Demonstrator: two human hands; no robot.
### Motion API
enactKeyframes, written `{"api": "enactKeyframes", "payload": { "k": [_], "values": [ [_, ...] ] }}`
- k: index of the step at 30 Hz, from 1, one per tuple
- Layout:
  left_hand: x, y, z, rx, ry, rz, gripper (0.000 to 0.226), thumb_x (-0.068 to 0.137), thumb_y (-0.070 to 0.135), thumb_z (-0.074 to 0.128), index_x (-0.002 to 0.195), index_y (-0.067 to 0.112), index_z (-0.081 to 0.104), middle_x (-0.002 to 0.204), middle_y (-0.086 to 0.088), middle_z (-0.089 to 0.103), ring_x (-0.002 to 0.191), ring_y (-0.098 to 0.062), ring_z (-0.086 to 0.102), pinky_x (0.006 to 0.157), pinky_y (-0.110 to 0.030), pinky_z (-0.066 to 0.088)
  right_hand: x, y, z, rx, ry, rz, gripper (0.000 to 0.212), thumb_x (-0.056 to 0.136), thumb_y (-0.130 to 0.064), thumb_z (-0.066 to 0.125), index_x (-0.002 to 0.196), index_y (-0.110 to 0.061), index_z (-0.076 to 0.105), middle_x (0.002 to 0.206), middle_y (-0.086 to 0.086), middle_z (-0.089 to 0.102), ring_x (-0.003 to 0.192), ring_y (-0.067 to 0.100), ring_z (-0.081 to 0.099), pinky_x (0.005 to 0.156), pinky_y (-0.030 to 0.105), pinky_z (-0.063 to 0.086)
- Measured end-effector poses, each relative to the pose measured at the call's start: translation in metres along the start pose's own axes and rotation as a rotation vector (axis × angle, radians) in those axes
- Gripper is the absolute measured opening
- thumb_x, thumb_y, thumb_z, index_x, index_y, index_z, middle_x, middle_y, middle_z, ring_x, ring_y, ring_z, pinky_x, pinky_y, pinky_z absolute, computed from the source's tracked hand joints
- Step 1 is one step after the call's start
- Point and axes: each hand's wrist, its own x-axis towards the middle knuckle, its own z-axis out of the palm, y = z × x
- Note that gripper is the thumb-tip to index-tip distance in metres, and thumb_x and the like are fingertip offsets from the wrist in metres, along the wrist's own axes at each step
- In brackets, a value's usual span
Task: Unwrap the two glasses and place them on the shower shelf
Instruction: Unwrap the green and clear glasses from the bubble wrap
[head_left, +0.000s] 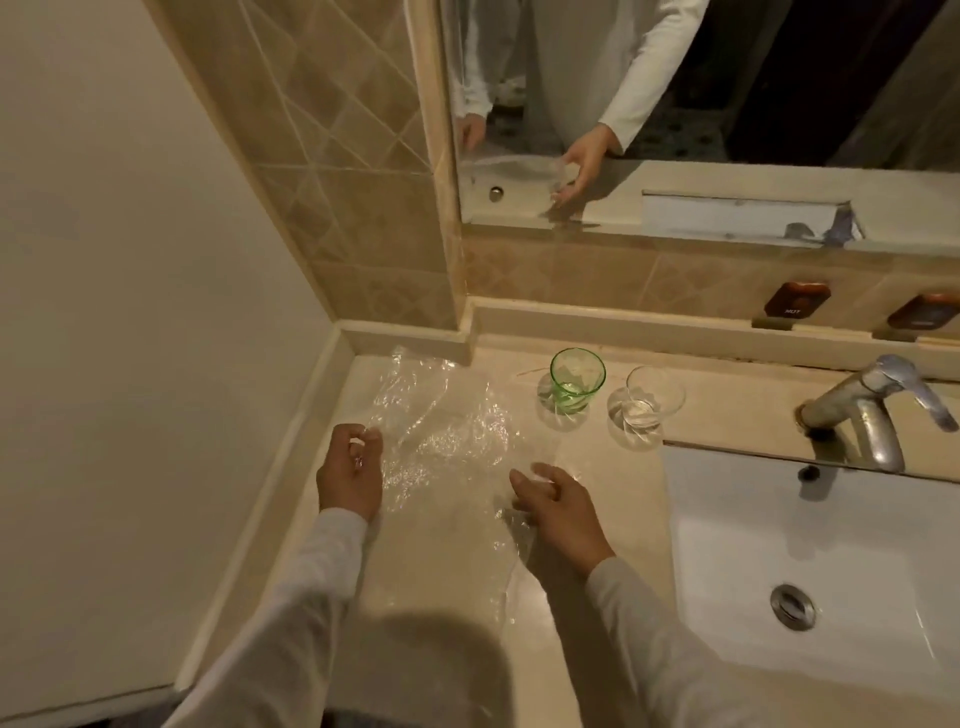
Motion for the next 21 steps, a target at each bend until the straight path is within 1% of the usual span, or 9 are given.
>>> {"api": "enactKeyframes", "payload": {
  "k": [2, 5, 9, 11, 13, 15, 17, 19, 21],
  "values": [
    [0.009, -0.006, -0.013, 0.019, 0.058, -0.043, 0.015, 0.096, 0.035, 0.060, 0.084, 0.029, 0.054, 0.069, 0.008, 0.053, 0.060, -0.010, 0.052, 0.061, -0.023, 0.040, 0.002, -0.005, 0.018, -0.052, 0.000, -0.077, 0.019, 0.092, -0.003, 0.072, 0.099, 0.015, 0.068, 0.076, 0.018, 0.058, 0.064, 0.022, 0.058, 0.059, 0.027, 0.053],
    [0.025, -0.017, -0.027, 0.101, 0.114, -0.078, 0.014, 0.097, 0.032, 0.058, 0.091, 0.020, 0.054, 0.071, 0.001, 0.056, 0.070, -0.026, 0.053, 0.069, -0.026, 0.034, 0.011, -0.011, 0.038, -0.094, 0.036, -0.132, 0.021, 0.094, 0.002, 0.066, 0.080, 0.018, 0.067, 0.060, 0.010, 0.049, 0.042, 0.010, 0.045, 0.043, 0.015, 0.041],
    [0.044, -0.026, -0.031, 0.164, 0.133, -0.130, 0.019, 0.099, 0.032, 0.054, 0.101, 0.013, 0.055, 0.076, -0.007, 0.060, 0.081, -0.034, 0.061, 0.071, -0.028, 0.034, 0.037, -0.011, 0.059, -0.265, 0.045, -0.112, 0.035, 0.098, -0.020, 0.067, 0.078, 0.009, 0.072, 0.060, 0.008, 0.053, 0.056, 0.016, 0.048, 0.060, 0.024, 0.047],
    [0.052, -0.031, -0.030, 0.244, 0.122, -0.100, 0.028, 0.099, 0.031, 0.055, 0.116, 0.010, 0.055, 0.097, -0.014, 0.064, 0.099, -0.038, 0.062, 0.080, -0.035, 0.040, 0.056, -0.006, 0.068, -0.401, 0.089, -0.118, 0.034, 0.098, -0.033, 0.067, 0.083, -0.005, 0.079, 0.062, 0.002, 0.061, 0.065, 0.019, 0.055, 0.073, 0.032, 0.051],
    [0.055, -0.035, -0.027, 0.425, 0.103, 0.024, 0.047, 0.097, 0.036, 0.057, 0.134, 0.009, 0.049, 0.127, -0.017, 0.057, 0.122, -0.037, 0.052, 0.100, -0.049, 0.036, 0.071, -0.003, 0.075, -0.445, 0.145, -0.138, 0.032, 0.096, -0.039, 0.067, 0.078, -0.016, 0.080, 0.062, -0.003, 0.067, 0.066, 0.017, 0.061, 0.065, 0.021, 0.050],
    [0.048, -0.039, -0.023, 0.554, 0.058, 0.236, 0.058, 0.093, 0.047, 0.052, 0.139, 0.011, 0.049, 0.137, -0.016, 0.053, 0.126, -0.036, 0.050, 0.102, -0.056, 0.035, 0.082, 0.000, 0.084, -0.482, 0.182, -0.147, 0.030, 0.096, -0.042, 0.066, 0.082, -0.019, 0.080, 0.072, -0.002, 0.075, 0.074, 0.019, 0.069, 0.061, 0.014, 0.049],
    [0.032, -0.052, -0.016, 0.700, -0.131, 0.384, 0.076, 0.088, 0.067, 0.038, 0.142, 0.014, 0.048, 0.140, -0.017, 0.054, 0.128, -0.036, 0.052, 0.101, -0.058, 0.037, 0.088, 0.004, 0.093, -0.605, 0.221, -0.167, 0.033, 0.097, -0.042, 0.065, 0.113, -0.015, 0.075, 0.105, 0.008, 0.078, 0.103, 0.027, 0.070, 0.088, 0.026, 0.053],
    [0.018, -0.071, -0.008, 0.858, -0.399, 0.360, 0.097, 0.078, 0.087, 0.021, 0.153, 0.025, 0.024, 0.156, -0.016, 0.036, 0.143, -0.035, 0.036, 0.109, -0.060, 0.028, 0.089, 0.012, 0.096, -0.740, 0.244, -0.299, 0.057, 0.097, -0.035, 0.066, 0.145, -0.007, 0.051, 0.139, 0.016, 0.061, 0.131, 0.032, 0.054, 0.112, 0.036, 0.041],
    [0.014, -0.094, -0.002, 1.002, -0.565, 0.256, 0.116, 0.062, 0.099, 0.018, 0.156, 0.035, -0.008, 0.167, -0.012, -0.003, 0.153, -0.034, 0.003, 0.116, -0.061, 0.012, 0.086, 0.025, 0.099, -0.933, 0.192, -0.503, 0.066, 0.099, -0.030, 0.063, 0.155, -0.006, 0.035, 0.157, 0.015, 0.039, 0.147, 0.030, 0.034, 0.123, 0.033, 0.024]
  ]
}}
